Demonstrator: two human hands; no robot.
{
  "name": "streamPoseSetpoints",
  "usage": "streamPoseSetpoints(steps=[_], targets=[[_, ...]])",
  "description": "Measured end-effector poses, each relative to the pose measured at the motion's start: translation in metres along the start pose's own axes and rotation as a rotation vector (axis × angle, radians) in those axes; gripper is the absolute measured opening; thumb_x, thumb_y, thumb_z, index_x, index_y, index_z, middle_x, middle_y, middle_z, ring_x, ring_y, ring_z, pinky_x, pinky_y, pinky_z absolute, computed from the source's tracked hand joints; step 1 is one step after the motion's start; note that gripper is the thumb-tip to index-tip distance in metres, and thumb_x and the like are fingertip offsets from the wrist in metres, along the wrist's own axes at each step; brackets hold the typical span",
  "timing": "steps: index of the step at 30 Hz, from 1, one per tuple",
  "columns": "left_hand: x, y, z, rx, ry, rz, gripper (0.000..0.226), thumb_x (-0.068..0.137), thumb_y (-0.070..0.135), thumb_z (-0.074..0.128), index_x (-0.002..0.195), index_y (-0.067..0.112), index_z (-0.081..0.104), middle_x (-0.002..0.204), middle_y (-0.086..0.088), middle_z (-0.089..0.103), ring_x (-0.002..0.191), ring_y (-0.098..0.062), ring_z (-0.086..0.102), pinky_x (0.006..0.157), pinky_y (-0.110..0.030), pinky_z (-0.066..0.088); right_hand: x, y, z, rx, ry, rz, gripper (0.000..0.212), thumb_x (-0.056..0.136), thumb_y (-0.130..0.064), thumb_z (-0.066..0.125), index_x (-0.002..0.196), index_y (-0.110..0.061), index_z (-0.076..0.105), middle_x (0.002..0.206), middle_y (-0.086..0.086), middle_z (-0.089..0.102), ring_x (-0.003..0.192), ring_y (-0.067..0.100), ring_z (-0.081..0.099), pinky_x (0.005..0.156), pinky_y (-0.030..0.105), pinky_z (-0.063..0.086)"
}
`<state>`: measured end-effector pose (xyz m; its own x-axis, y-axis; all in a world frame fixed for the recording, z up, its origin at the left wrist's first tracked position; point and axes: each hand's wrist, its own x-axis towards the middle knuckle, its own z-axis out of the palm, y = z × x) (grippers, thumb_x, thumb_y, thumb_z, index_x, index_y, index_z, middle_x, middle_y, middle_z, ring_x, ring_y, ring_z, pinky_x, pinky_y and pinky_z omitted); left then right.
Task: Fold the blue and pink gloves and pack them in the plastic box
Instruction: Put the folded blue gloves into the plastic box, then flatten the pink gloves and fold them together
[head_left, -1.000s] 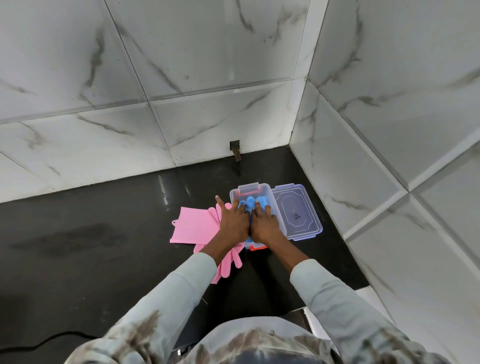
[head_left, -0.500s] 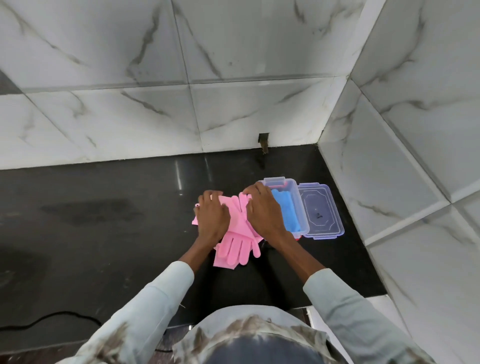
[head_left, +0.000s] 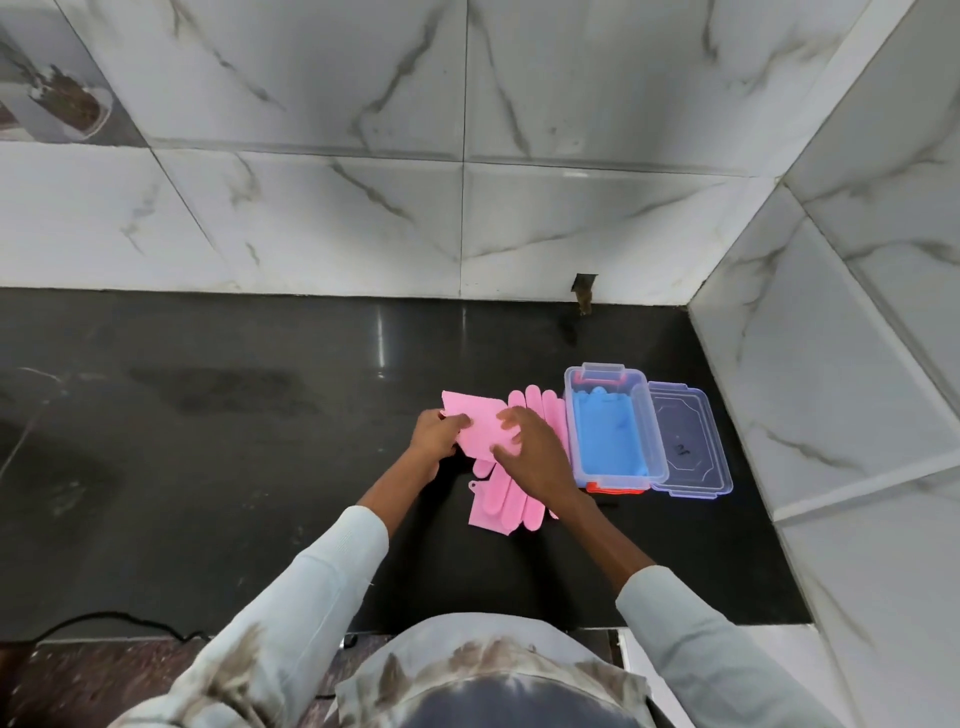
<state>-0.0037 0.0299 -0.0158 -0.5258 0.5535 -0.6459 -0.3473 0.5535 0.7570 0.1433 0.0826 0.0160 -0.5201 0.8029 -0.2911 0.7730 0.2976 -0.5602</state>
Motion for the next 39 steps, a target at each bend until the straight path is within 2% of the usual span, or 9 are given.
streamPoseSetpoints(steps=[2,4,7,10,16,22,26,31,39], targets=[[-0.007,0.009,-0.001,-0.125,-0.068,-0.002,0.010,0.101,0.000,0.057,0.106,0.002,0.065,0.081,-0.012,0.061,0.068,-0.020,0.052,0.058,-0.025,0.038,-0.003,0.016,-0.007,0.019,-0.044,-0.093,0.046,0.104,-0.026,0.064,0.146,-0.013,0.052,0.142,0.001,0.058,0.132,0.017,0.058,0.118,0.032,0.044],[-0.013,0.021,-0.001,-0.221,-0.139,0.037,0.011,0.099,0.000,0.055,0.104,0.002,0.064,0.081,-0.011,0.057,0.070,-0.020,0.051,0.062,-0.027,0.042,0.011,0.009,0.002,0.171,-0.154,0.220,0.036,0.110,-0.024,0.052,0.143,-0.012,0.056,0.134,-0.001,0.062,0.135,0.015,0.059,0.118,0.025,0.044],[-0.025,0.042,-0.003,-0.229,-0.233,0.162,0.024,0.095,0.006,0.051,0.112,-0.003,0.066,0.098,-0.017,0.062,0.089,-0.027,0.059,0.076,-0.034,0.053,0.025,-0.006,-0.015,0.768,-0.349,0.302,0.027,0.112,-0.038,0.042,0.117,-0.021,0.062,0.124,-0.004,0.066,0.127,0.023,0.068,0.101,0.027,0.058],[-0.035,0.069,-0.008,-0.092,-0.293,0.336,0.042,0.091,0.004,0.049,0.123,-0.005,0.075,0.119,-0.024,0.073,0.101,-0.038,0.068,0.093,-0.051,0.060,0.026,-0.006,-0.029,1.411,-0.360,0.403,0.053,0.109,-0.056,0.034,0.128,-0.015,0.061,0.124,0.009,0.074,0.107,0.030,0.076,0.082,0.042,0.065],[-0.063,0.103,-0.009,0.712,-0.344,0.837,0.032,0.090,0.008,0.059,0.083,0.022,0.087,0.076,0.008,0.079,0.068,-0.002,0.068,0.076,-0.021,0.058,0.036,-0.036,-0.021,1.803,-0.472,0.221,0.058,0.104,-0.059,0.049,0.123,-0.012,0.077,0.130,0.011,0.072,0.124,0.026,0.071,0.129,0.043,0.031],[-0.063,0.073,-0.039,0.950,-0.466,0.665,0.031,0.088,0.028,0.055,0.072,0.027,0.082,0.066,0.014,0.073,0.064,0.000,0.064,0.078,-0.022,0.050,0.025,-0.024,0.028,1.608,-0.510,0.298,0.034,0.107,-0.014,0.043,0.109,-0.005,0.076,0.107,0.011,0.071,0.095,0.015,0.074,0.087,0.027,0.061],[-0.044,0.012,-0.070,0.767,-0.380,0.358,0.048,0.106,0.024,0.052,0.066,0.028,0.077,0.047,0.007,0.057,0.052,-0.011,0.053,0.078,-0.029,0.053,0.008,-0.007,0.064,0.991,-0.530,0.470,0.035,0.106,0.000,0.047,0.140,0.005,0.055,0.141,0.022,0.060,0.131,0.034,0.060,0.111,0.050,0.053],[-0.027,-0.040,-0.106,0.829,0.229,0.217,0.038,0.107,0.032,0.048,0.087,0.005,0.067,0.087,-0.009,0.076,0.084,-0.031,0.074,0.083,-0.040,0.059,0.003,-0.007,0.072,0.852,-0.534,0.535,0.036,0.104,-0.002,0.059,0.139,0.005,0.055,0.144,0.018,0.060,0.133,0.038,0.061,0.108,0.051,0.056],[-0.024,-0.038,-0.105,0.755,0.311,0.200,0.035,0.106,0.035,0.062,0.133,0.013,0.055,0.136,-0.007,0.064,0.115,-0.029,0.071,0.103,-0.048,0.058,0.009,-0.018,0.078,0.450,-0.594,0.362,0.033,0.107,-0.012,0.056,0.135,0.007,0.059,0.140,0.016,0.065,0.126,0.038,0.068,0.105,0.047,0.058]])
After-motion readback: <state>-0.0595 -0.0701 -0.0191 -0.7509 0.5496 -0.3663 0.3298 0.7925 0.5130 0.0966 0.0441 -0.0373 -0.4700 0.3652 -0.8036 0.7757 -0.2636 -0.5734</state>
